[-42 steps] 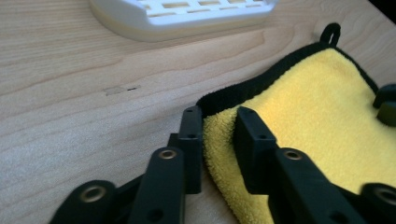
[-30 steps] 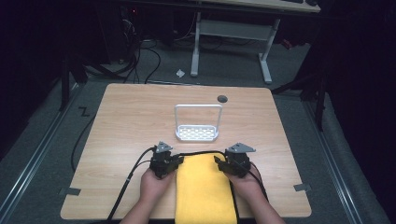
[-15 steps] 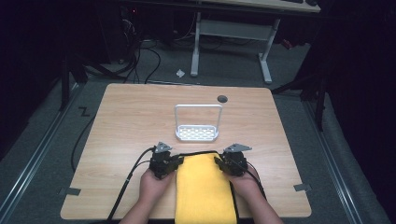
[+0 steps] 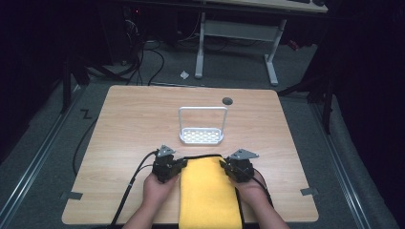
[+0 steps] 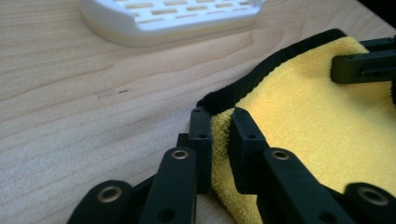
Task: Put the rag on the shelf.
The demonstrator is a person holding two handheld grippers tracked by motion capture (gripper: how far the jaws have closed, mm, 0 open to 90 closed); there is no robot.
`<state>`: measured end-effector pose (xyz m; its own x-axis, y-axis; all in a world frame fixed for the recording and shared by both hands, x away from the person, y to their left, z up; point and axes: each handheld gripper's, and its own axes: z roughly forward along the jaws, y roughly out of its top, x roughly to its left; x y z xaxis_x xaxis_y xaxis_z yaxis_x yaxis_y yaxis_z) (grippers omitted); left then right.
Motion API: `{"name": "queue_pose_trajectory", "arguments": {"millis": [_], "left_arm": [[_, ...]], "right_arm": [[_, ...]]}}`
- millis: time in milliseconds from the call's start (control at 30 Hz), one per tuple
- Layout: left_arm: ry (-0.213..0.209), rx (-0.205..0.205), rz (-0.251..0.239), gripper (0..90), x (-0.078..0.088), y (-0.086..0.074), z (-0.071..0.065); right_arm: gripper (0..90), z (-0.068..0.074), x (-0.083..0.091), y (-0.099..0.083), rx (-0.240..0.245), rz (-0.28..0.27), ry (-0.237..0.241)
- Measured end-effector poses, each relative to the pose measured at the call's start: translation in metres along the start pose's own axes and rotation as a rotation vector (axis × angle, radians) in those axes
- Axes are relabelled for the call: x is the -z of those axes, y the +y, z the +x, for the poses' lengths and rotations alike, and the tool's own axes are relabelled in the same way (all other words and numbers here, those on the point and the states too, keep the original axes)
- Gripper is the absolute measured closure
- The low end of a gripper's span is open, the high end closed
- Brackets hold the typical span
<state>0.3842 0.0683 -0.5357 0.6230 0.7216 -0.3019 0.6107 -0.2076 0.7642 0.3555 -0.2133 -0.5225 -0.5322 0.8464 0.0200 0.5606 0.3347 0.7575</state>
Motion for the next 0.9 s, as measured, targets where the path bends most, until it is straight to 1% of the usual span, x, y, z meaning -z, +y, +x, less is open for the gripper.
{"name": "queue_pose_trajectory", "arguments": {"millis": [100, 167, 233, 300, 333, 400, 433, 467, 567, 600, 667, 733, 833, 900], "left_arm": [[0.003, -0.011, -0.026, 82.5, 0.004, 0.000, -0.002], [0.003, -0.007, -0.049, 82.9, 0.007, 0.000, -0.004], [-0.001, -0.016, -0.075, 82.9, 0.011, 0.002, -0.007], [0.003, -0.017, -0.088, 82.9, 0.013, 0.003, -0.009], [0.002, -0.022, -0.099, 82.9, 0.014, 0.004, -0.010], [0.019, -0.049, -0.112, 82.9, 0.016, 0.006, -0.014], [0.019, -0.058, -0.118, 82.9, 0.017, 0.007, -0.015], [0.019, -0.056, -0.120, 83.0, 0.018, 0.008, -0.016], [0.013, -0.035, -0.132, 83.0, 0.022, 0.012, -0.017], [0.014, -0.039, -0.133, 83.0, 0.023, 0.013, -0.018], [0.015, -0.050, -0.142, 83.1, 0.026, 0.018, -0.019], [0.012, -0.053, -0.150, 83.1, 0.028, 0.021, -0.019], [-0.003, -0.039, -0.172, 83.2, 0.033, 0.028, -0.019], [0.003, -0.050, -0.178, 83.2, 0.035, 0.033, -0.019]], "right_arm": [[81.6, 0.000, 0.003, 0.001, 0.007, -0.025, 0.001], [81.7, 0.002, 0.007, 0.002, 0.006, -0.045, 0.003], [81.7, 0.003, 0.009, 0.003, 0.017, -0.055, 0.005], [81.6, 0.003, 0.012, 0.003, 0.023, -0.069, 0.010], [81.6, 0.004, 0.013, 0.004, 0.020, -0.077, 0.014], [81.6, 0.004, 0.016, 0.006, 0.022, -0.095, 0.019], [81.6, 0.004, 0.017, 0.006, 0.024, -0.106, 0.020], [81.6, 0.004, 0.018, 0.007, 0.019, -0.111, 0.018], [81.6, 0.003, 0.020, 0.008, 0.022, -0.122, 0.013], [81.6, 0.002, 0.022, 0.009, 0.012, -0.132, 0.012], [81.6, 0.002, 0.024, 0.011, 0.012, -0.151, 0.011], [81.6, 0.003, 0.028, 0.014, 0.027, -0.170, -0.002], [81.6, 0.004, 0.032, 0.019, 0.036, -0.189, -0.012], [81.6, 0.004, 0.035, 0.023, 0.034, -0.209, -0.017]]}}
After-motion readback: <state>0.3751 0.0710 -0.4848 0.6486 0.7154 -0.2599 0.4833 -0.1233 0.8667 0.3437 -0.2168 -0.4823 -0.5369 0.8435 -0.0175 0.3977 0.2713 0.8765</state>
